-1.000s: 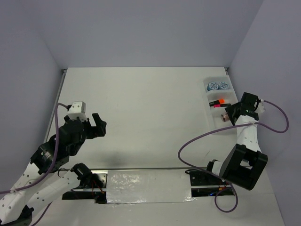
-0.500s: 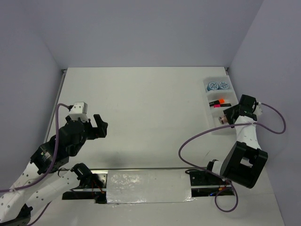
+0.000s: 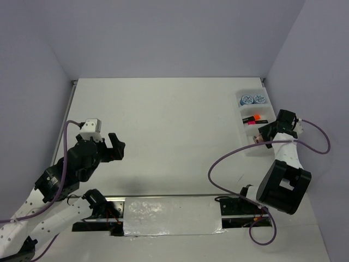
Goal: Sort the stationery into containers
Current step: Place the stationery in the storage box, then reset both arms
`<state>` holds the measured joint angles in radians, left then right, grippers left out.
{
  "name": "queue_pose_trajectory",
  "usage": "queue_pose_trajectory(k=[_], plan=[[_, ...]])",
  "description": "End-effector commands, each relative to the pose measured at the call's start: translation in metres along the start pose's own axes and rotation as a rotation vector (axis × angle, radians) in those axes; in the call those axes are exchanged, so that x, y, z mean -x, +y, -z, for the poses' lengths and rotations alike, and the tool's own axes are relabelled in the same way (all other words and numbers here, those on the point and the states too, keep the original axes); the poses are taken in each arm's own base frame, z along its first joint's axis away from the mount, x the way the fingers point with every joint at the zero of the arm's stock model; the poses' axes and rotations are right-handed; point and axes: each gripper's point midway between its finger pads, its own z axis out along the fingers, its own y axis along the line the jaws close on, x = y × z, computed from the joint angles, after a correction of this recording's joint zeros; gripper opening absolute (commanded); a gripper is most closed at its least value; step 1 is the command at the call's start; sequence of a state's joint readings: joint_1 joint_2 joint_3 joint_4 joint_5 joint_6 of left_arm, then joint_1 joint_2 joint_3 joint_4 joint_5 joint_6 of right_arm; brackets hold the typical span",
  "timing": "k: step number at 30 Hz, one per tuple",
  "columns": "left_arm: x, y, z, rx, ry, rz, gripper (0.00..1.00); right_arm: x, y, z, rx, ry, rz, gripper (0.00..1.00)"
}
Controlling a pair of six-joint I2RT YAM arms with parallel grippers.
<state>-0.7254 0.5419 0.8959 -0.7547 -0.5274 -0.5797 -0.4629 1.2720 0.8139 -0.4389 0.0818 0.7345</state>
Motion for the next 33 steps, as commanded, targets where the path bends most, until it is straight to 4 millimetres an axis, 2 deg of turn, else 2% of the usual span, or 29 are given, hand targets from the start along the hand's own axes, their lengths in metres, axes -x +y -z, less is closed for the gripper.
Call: queue_pose_trajectory(k=[1, 11, 15, 18, 22, 24, 25, 27, 28, 29, 30, 31, 33], plan=[[0.012, -0.002, 0.004, -0.011, -0.049, 0.02, 0.99, 0.024, 0.018, 0.002, 0.044, -0.067, -0.003, 0.53], [0.012, -0.002, 0.003, -0.012, -0.048, 0.018, 0.99, 0.03, 0.024, 0.008, 0.061, -0.074, -0.002, 0.69], [0.012, -0.002, 0.003, -0.011, -0.047, 0.018, 0.99, 0.032, 0.028, 0.012, 0.066, -0.071, 0.0, 0.7], [0.012, -0.002, 0.003, -0.007, -0.046, 0.016, 0.99, 0.036, 0.036, 0.023, 0.103, -0.08, 0.001, 0.7], [0.011, -0.002, 0.001, 0.001, -0.041, 0.014, 0.99, 0.045, 0.056, 0.054, 0.195, -0.112, 0.02, 0.71], [0.011, 0.0, 0.0, 0.016, -0.04, 0.017, 0.99, 0.044, 0.066, 0.071, 0.241, -0.12, 0.057, 0.72], [0.011, 0.002, 0.0, 0.026, -0.039, 0.019, 0.99, 0.041, 0.076, 0.087, 0.295, -0.139, 0.089, 0.74], [0.013, 0.009, -0.002, 0.083, -0.045, 0.034, 0.99, 0.036, 0.088, 0.105, 0.361, -0.173, 0.167, 0.79], [0.012, 0.015, -0.001, 0.118, -0.036, 0.032, 0.99, 0.027, 0.101, 0.129, 0.445, -0.203, 0.224, 0.96], [0.012, 0.02, -0.001, 0.154, -0.034, 0.054, 0.99, 0.023, 0.105, 0.14, 0.475, -0.228, 0.29, 1.0], [0.016, 0.031, 0.0, 0.221, -0.054, 0.061, 0.99, 0.019, 0.106, 0.151, 0.486, -0.253, 0.335, 1.0], [0.017, 0.035, -0.001, 0.264, -0.052, 0.064, 0.99, 0.02, 0.099, 0.166, 0.467, -0.306, 0.366, 1.0], [0.017, 0.053, 0.003, 0.373, -0.059, 0.078, 0.99, 0.002, 0.104, 0.189, 0.53, -0.32, 0.48, 1.0]])
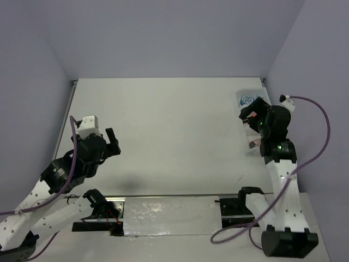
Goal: Sort the stationery into containers
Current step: Reset both arms
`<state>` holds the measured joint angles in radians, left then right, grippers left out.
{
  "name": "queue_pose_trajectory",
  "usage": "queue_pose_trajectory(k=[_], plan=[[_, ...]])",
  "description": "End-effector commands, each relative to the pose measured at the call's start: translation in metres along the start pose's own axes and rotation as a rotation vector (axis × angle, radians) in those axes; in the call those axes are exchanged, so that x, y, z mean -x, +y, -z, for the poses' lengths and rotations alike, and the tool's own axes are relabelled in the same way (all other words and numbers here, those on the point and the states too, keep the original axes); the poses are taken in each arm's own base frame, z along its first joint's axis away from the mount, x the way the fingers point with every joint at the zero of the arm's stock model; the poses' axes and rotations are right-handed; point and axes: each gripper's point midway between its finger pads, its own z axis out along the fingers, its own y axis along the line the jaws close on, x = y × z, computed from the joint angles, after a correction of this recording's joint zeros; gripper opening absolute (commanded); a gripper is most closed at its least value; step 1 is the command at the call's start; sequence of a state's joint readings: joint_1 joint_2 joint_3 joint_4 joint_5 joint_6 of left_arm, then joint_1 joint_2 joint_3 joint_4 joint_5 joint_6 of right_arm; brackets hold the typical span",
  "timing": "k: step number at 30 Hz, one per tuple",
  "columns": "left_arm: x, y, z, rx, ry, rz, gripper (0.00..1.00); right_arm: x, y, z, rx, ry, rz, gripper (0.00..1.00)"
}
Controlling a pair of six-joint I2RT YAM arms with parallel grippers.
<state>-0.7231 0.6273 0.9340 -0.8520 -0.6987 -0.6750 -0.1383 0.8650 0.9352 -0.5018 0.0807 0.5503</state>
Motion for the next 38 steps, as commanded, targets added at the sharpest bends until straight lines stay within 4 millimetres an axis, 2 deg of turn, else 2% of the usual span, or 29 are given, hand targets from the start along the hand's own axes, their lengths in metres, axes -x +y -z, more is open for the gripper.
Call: queue_pose_trajectory(k=[1, 2, 3, 4, 6, 7, 8, 9, 10, 11, 13, 14, 16, 18, 21, 26, 33, 38], plan=[[0.022, 0.031, 0.006, 0.186, -0.076, 0.084, 0.99, 0.019, 0.022, 0.046, 0.09, -0.115, 0.18, 1.0], [0.021, 0.037, 0.009, 0.218, -0.072, 0.091, 0.99, 0.004, 0.039, 0.056, 0.178, -0.097, 0.248, 1.0], [0.024, 0.044, 0.011, 0.25, -0.089, 0.093, 0.99, 0.0, 0.048, 0.066, 0.237, -0.108, 0.276, 1.0], [0.029, 0.046, 0.014, 0.259, -0.101, 0.104, 0.99, -0.002, 0.057, 0.084, 0.322, -0.128, 0.294, 1.0], [0.037, 0.051, 0.021, 0.273, -0.115, 0.103, 0.99, -0.014, 0.071, 0.107, 0.447, -0.107, 0.362, 1.0], [0.041, 0.053, 0.024, 0.279, -0.127, 0.103, 0.99, -0.023, 0.068, 0.113, 0.46, -0.07, 0.385, 1.0], [0.043, 0.056, 0.026, 0.286, -0.129, 0.09, 0.99, -0.021, 0.072, 0.126, 0.493, -0.07, 0.397, 1.0], [0.051, 0.058, 0.033, 0.279, -0.142, 0.092, 0.99, -0.021, 0.072, 0.137, 0.519, -0.061, 0.414, 1.0], [0.054, 0.059, 0.035, 0.278, -0.15, 0.086, 0.99, -0.029, 0.063, 0.143, 0.506, -0.016, 0.438, 1.0], [0.059, 0.061, 0.04, 0.274, -0.159, 0.076, 0.99, -0.017, 0.063, 0.158, 0.522, -0.042, 0.455, 1.0], [0.067, 0.067, 0.05, 0.271, -0.177, 0.084, 0.99, -0.016, 0.048, 0.173, 0.496, -0.031, 0.49, 1.0], [0.071, 0.07, 0.054, 0.274, -0.188, 0.082, 0.99, -0.003, 0.045, 0.186, 0.491, -0.07, 0.5, 1.0], [0.077, 0.078, 0.065, 0.272, -0.203, 0.093, 0.99, -0.001, 0.029, 0.195, 0.441, -0.061, 0.515, 1.0], [0.081, 0.085, 0.075, 0.266, -0.219, 0.115, 0.99, 0.007, 0.025, 0.212, 0.46, -0.095, 0.497, 1.0], [0.08, 0.094, 0.087, 0.252, -0.217, 0.133, 0.99, 0.008, 0.019, 0.223, 0.472, -0.117, 0.493, 1.0], [0.075, 0.1, 0.099, 0.184, -0.225, 0.157, 0.99, 0.01, 0.013, 0.227, 0.459, -0.132, 0.485, 1.0], [0.073, 0.105, 0.108, 0.138, -0.242, 0.161, 0.99, 0.004, 0.008, 0.224, 0.453, -0.121, 0.479, 1.0], [0.072, 0.104, 0.106, 0.135, -0.237, 0.158, 0.99, -0.001, 0.009, 0.222, 0.455, -0.099, 0.48, 1.0]])
